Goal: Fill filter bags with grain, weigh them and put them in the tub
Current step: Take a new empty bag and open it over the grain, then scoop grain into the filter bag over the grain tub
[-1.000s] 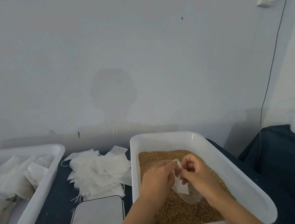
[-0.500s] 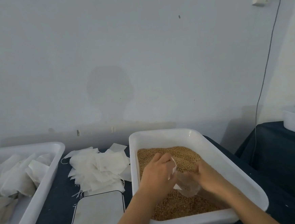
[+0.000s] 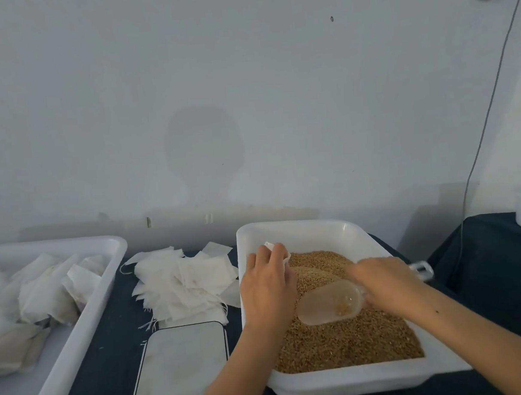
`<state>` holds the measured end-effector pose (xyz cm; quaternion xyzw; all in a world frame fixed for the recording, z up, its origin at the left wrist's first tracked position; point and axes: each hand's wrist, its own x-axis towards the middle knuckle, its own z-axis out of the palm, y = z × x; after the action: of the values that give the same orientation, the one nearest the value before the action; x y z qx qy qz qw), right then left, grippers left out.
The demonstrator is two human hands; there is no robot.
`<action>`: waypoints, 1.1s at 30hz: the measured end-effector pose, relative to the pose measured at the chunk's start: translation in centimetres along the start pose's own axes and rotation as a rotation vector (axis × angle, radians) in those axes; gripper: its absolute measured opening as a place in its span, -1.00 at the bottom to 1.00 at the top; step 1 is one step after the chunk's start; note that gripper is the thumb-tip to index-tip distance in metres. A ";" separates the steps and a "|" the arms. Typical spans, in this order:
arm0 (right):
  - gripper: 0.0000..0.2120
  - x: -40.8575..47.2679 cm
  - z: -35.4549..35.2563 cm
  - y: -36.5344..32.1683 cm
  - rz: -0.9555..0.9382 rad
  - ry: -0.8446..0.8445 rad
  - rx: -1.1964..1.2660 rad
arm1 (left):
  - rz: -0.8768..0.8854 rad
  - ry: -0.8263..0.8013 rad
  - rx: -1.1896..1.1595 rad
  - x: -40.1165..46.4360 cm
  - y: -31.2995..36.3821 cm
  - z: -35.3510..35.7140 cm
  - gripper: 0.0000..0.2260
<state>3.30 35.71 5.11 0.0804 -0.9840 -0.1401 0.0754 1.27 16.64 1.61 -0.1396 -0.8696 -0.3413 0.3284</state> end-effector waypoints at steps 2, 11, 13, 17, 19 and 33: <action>-0.80 0.4 0.3 -0.2 -0.049 0.051 -0.089 | -0.006 0.031 -0.006 0.0 0.0 0.0 -0.95; -0.84 0.4 2.7 -2.1 -0.189 0.006 0.210 | -0.011 -0.019 -0.044 0.3 -0.6 0.4 -0.84; -0.87 0.2 3.2 -2.5 -0.165 -0.106 0.318 | 0.011 -0.050 -0.027 0.6 -0.8 0.6 -0.84; -0.80 -0.3 3.0 -2.7 -0.097 -0.285 0.459 | 0.116 -0.201 0.041 1.2 -1.4 1.2 -0.87; -0.73 -0.7 2.0 -2.3 -0.075 -0.326 0.540 | 0.150 -0.267 0.068 1.7 -1.9 1.3 -0.87; -0.79 -2.8 -4.7 3.7 0.284 -0.250 0.607 | 0.328 -0.538 0.059 2.3 -3.7 2.0 -0.83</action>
<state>6.34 38.48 10.29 -0.0563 -0.9837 0.1618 -0.0542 -3.12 15.41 0.16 -0.3537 -0.9007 -0.2094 0.1410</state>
